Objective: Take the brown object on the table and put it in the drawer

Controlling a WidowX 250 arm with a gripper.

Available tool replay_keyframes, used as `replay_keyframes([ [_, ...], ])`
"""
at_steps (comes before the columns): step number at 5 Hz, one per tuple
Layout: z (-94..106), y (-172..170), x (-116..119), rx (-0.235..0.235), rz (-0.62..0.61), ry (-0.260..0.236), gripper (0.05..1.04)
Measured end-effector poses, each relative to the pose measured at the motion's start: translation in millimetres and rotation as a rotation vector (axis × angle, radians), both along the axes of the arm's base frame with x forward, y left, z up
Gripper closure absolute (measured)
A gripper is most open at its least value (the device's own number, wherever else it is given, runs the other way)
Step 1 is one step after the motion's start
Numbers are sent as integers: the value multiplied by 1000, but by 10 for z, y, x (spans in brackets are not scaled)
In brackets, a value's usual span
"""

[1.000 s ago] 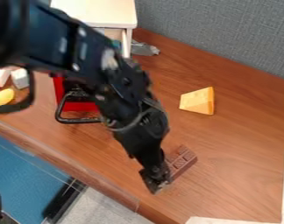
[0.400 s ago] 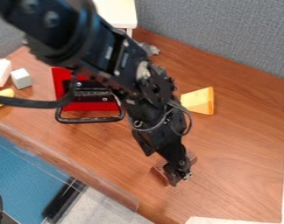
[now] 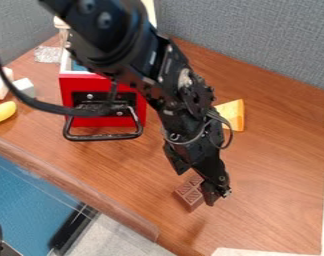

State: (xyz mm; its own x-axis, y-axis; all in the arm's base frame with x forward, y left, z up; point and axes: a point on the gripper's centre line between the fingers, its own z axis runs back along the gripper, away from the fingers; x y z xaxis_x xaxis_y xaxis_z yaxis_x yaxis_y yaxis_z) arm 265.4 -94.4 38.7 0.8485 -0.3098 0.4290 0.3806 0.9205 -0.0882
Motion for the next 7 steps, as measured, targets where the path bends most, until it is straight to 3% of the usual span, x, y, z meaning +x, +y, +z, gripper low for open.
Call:
replay_keyframes([
  [4,-270,-213,214,28,-7,25,113],
  [5,-307,-215,240,44,8,15,397],
  [6,-317,-200,229,57,-2,9,519],
  [7,-332,-181,200,65,-2,13,519],
])
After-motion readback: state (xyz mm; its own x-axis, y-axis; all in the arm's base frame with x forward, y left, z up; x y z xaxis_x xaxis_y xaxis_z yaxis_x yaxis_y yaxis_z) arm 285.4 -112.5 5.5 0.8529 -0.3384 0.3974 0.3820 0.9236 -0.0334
